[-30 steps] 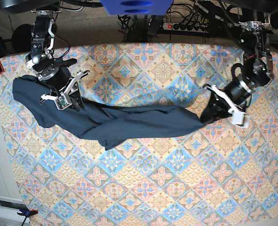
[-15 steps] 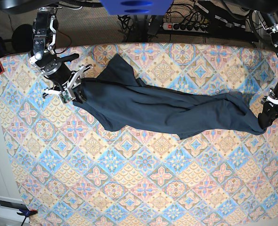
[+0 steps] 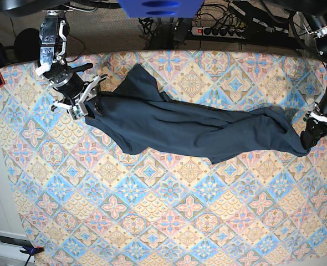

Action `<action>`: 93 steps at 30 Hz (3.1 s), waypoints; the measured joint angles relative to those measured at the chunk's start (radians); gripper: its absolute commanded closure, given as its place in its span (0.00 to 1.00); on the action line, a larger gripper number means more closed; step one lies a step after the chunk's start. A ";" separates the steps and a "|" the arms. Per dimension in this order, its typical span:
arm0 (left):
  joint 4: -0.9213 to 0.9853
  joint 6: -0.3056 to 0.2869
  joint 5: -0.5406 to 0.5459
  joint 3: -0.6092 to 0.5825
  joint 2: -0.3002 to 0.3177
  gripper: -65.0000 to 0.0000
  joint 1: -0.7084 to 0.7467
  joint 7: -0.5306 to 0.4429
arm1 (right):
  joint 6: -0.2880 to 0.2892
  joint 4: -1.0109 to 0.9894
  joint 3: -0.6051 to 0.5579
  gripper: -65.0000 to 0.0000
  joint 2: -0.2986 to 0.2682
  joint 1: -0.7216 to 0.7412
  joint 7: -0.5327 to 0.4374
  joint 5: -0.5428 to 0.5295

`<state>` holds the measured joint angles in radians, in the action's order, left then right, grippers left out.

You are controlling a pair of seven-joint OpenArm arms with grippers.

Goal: Layout the t-shirt on the table in an organized manner, then fold the t-shirt properly
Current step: 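Pull the shirt ends apart with both grippers, stretching it lengthwise, then lift the stretched shirt with both grippers and lay it flat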

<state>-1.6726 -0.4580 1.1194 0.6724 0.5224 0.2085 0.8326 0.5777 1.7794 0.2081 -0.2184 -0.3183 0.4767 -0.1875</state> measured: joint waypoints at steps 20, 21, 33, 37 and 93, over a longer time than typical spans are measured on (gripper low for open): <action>0.000 -0.002 -0.092 -0.002 -0.040 1.00 0.000 -0.001 | -0.002 -0.144 0.142 0.67 -0.001 0.000 -0.002 -0.182; 0.000 -0.002 -0.092 -0.002 -0.040 1.00 0.000 -0.001 | -0.002 -0.144 0.142 0.67 0.000 0.000 -0.001 -0.180; 0.000 -0.002 -0.091 -0.002 -0.040 1.00 -0.001 -0.001 | -0.010 -0.148 0.105 0.67 -0.002 0.042 0.008 -0.178; 0.000 -0.002 -0.092 -0.002 -0.040 1.00 -0.001 -0.001 | 0.006 -0.153 0.066 0.67 0.002 0.085 -0.017 -0.190; 0.012 -0.007 -0.120 0.086 -0.040 1.00 -0.158 0.006 | 0.106 0.131 0.470 1.00 -0.223 0.280 0.183 -0.433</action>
<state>-1.6608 -0.4652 0.9993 0.7582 0.4820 0.0509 0.8383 0.6834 1.9106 0.6777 -0.4416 -0.0387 0.6601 -0.6205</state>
